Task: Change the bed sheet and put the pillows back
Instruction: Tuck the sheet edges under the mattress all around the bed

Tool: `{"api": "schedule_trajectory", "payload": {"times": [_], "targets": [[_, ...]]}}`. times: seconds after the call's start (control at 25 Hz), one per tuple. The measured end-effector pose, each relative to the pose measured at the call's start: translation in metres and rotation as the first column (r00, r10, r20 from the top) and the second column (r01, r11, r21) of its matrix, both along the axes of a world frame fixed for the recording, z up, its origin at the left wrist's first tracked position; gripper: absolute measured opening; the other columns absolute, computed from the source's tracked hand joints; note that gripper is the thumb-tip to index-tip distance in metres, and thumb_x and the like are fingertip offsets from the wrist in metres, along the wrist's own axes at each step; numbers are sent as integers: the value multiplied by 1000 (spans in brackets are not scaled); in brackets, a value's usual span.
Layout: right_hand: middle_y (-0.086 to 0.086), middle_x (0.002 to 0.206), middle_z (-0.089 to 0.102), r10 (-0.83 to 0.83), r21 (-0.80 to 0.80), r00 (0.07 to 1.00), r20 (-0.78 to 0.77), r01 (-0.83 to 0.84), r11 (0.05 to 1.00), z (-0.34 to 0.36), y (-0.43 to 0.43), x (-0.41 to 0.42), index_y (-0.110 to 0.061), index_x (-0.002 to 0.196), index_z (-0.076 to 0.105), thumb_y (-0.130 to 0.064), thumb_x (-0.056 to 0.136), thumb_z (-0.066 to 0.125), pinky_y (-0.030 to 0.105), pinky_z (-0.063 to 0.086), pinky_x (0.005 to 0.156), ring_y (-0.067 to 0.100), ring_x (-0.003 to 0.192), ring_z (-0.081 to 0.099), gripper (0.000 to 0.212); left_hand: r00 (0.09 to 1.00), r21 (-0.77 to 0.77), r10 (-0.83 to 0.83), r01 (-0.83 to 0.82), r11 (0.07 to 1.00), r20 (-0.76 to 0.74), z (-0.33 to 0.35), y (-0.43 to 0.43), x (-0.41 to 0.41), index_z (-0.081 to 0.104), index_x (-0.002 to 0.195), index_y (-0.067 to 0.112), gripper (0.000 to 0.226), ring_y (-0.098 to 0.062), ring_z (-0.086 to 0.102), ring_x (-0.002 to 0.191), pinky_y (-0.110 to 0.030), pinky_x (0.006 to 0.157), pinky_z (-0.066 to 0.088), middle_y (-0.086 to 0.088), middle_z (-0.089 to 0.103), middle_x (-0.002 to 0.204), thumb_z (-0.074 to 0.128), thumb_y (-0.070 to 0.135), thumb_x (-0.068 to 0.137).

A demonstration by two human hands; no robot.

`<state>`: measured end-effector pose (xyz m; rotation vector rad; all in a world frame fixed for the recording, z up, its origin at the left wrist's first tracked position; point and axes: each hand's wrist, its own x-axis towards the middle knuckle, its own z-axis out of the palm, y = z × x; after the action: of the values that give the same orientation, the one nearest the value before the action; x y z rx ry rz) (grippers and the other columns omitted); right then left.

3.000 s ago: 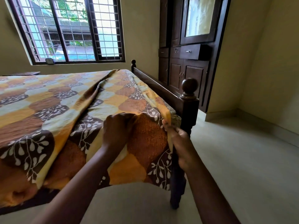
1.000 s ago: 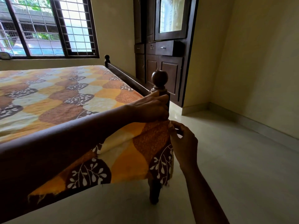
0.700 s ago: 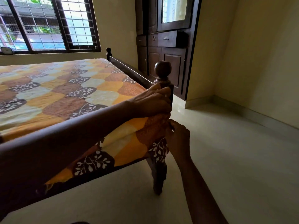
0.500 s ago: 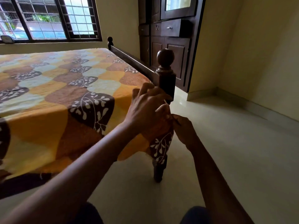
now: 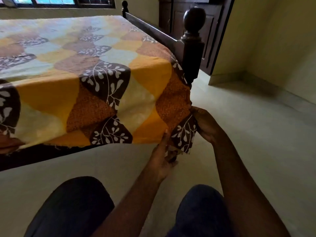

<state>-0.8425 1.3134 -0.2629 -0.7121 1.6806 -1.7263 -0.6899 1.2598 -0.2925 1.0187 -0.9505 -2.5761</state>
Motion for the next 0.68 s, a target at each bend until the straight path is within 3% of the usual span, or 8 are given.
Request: {"api": "schedule_trajectory", "payload": {"times": [0.12, 0.2, 0.28, 0.44, 0.52, 0.56, 0.6, 0.68], "targets": [[-6, 72, 72, 15, -20, 993, 113, -13, 1000, -5, -7, 3, -16, 89, 64, -25, 98, 41, 25, 49, 65, 11, 69, 67, 26, 988, -45, 120, -125, 991, -101, -7, 5, -3, 53, 102, 28, 16, -18, 56, 96, -40, 91, 44, 2, 58, 106, 58, 32, 87], [-2, 72, 71, 3, -20, 985, 171, 0, 1000, -9, -11, 8, -15, 88, 63, -24, 97, 44, 29, 49, 70, 16, 72, 64, 24, 985, -129, 143, -154, 980, -94, -12, 4, -1, 53, 97, 30, 23, -16, 55, 96, -34, 86, 44, 5, 59, 101, 67, 22, 82], [4, 85, 71, -34, -1, 986, 166, 35, 999, -12, -14, 11, -14, 94, 65, -28, 95, 49, 33, 50, 79, 20, 81, 65, 21, 991, -210, 131, -136, 968, -40, -15, 7, 2, 53, 103, 28, 32, -15, 55, 95, -30, 77, 44, 4, 59, 103, 71, 17, 78], [5, 104, 69, -84, 25, 996, 6, 84, 996, -10, -3, 21, -25, 103, 64, -26, 94, 52, 35, 52, 86, 20, 92, 67, 14, 996, -269, 80, -69, 961, 29, -25, 17, 3, 50, 94, 31, 25, -8, 56, 85, -23, 63, 43, 5, 59, 99, 66, 15, 83], [6, 106, 69, -117, 26, 992, -39, 118, 993, -11, 5, 29, -32, 101, 61, -23, 94, 53, 36, 54, 83, 21, 91, 68, 13, 998, -288, 55, -43, 957, 32, -28, 17, 1, 51, 108, 29, 34, -12, 57, 93, -22, 65, 43, 3, 60, 109, 69, 18, 81], [7, 106, 69, -146, 8, 988, -43, 147, 989, -11, 8, 34, -31, 102, 60, -22, 95, 52, 37, 54, 82, 21, 90, 68, 13, 998, -306, 51, -37, 951, 36, -28, 18, -1, 54, 106, 26, 31, -10, 58, 90, -22, 64, 43, 2, 60, 105, 69, 17, 81], [8, 106, 68, -189, 0, 979, -76, 189, 982, -11, 10, 38, -28, 102, 59, -21, 96, 49, 38, 54, 83, 21, 91, 67, 13, 997, -318, 59, -43, 947, 41, -27, 19, -2, 55, 93, 24, 19, -6, 59, 79, -21, 60, 43, 3, 60, 94, 68, 15, 82], [8, 105, 67, -255, 16, 945, -205, 264, 964, -13, 12, 45, -20, 103, 61, -24, 99, 41, 37, 51, 89, 21, 96, 64, 21, 996, -330, 79, -62, 942, 38, -25, 20, -4, 50, 75, 25, 23, 3, 58, 54, -20, 50, 45, 7, 55, 75, 65, 10, 84]]}}
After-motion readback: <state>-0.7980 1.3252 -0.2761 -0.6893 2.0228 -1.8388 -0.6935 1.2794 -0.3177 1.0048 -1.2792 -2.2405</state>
